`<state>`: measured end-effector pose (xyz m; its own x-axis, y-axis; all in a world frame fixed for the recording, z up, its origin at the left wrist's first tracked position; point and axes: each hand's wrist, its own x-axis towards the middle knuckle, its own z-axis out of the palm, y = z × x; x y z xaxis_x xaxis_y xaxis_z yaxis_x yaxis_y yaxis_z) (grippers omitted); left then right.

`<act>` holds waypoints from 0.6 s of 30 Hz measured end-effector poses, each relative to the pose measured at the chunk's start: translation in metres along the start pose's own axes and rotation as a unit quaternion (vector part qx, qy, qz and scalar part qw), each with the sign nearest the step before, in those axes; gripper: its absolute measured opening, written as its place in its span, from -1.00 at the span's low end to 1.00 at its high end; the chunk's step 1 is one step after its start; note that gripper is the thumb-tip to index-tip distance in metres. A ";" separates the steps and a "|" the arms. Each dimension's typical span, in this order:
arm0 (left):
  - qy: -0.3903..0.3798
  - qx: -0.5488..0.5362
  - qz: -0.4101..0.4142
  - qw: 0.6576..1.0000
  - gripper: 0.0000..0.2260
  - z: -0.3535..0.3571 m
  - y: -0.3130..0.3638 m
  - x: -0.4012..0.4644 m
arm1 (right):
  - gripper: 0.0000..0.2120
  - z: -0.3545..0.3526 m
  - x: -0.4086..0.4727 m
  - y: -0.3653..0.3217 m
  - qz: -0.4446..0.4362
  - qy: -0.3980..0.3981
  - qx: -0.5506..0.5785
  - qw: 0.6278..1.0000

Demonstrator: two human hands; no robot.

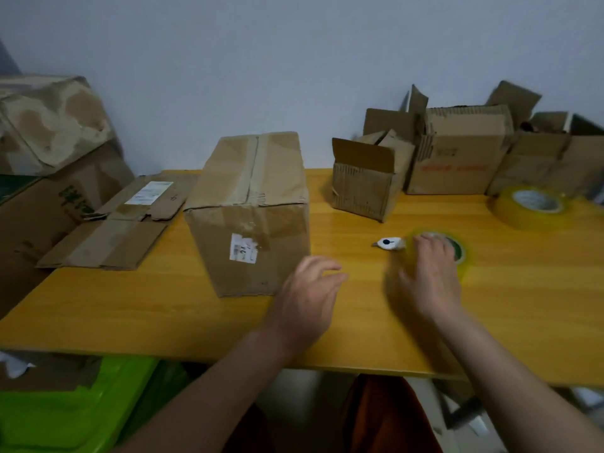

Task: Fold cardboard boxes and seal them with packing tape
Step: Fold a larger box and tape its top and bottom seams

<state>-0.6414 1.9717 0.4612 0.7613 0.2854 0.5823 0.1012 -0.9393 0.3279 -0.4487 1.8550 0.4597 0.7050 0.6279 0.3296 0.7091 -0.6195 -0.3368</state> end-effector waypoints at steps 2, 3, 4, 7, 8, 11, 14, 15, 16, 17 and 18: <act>-0.042 -0.020 -0.032 0.998 -0.74 0.014 0.003 0.002 | -0.48 -0.002 0.002 0.023 0.049 -0.034 -0.086 0.994; -0.057 -0.028 -0.051 0.997 -0.74 0.019 0.007 0.005 | -0.50 -0.003 0.003 0.031 0.056 -0.043 -0.109 0.992; -0.072 -0.035 -0.074 0.994 -0.72 0.023 0.011 0.010 | -0.52 -0.002 0.003 0.037 0.052 -0.045 -0.109 0.992; -0.115 -0.052 -0.158 0.979 -0.57 0.033 0.017 0.027 | -0.55 -0.002 0.002 0.047 0.021 -0.048 -0.038 0.998; -0.132 -0.056 -0.182 0.973 -0.52 0.036 0.017 0.032 | -0.56 -0.002 0.000 0.048 0.004 -0.048 -0.011 0.999; -0.170 -0.076 -0.227 0.956 -0.44 0.043 0.015 0.048 | -0.66 -0.002 -0.008 0.052 -0.057 -0.051 0.069 0.995; -0.181 -0.139 -0.282 0.932 -0.41 0.053 0.011 0.065 | -0.70 -0.002 -0.014 0.054 -0.110 -0.080 0.133 0.982; -0.177 -0.165 -0.299 0.923 -0.41 0.057 0.010 0.070 | -0.69 -0.002 -0.016 0.054 -0.134 -0.088 0.149 0.976; -0.172 -0.188 -0.313 0.915 -0.42 0.061 0.009 0.072 | -0.67 -0.002 -0.017 0.054 -0.155 -0.097 0.160 0.970; -0.167 -0.208 -0.322 0.908 -0.45 0.065 0.009 0.074 | -0.65 -0.002 -0.018 0.054 -0.170 -0.104 0.166 0.966; -0.160 -0.222 -0.331 0.903 -0.50 0.068 0.009 0.074 | -0.65 -0.002 -0.019 0.053 -0.177 -0.112 0.169 0.963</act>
<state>-0.5406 1.9713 0.4560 0.7818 0.6193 -0.0719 0.3893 -0.3949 0.8322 -0.4241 1.8091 0.4377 0.3744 0.8803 0.2912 0.8347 -0.1832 -0.5193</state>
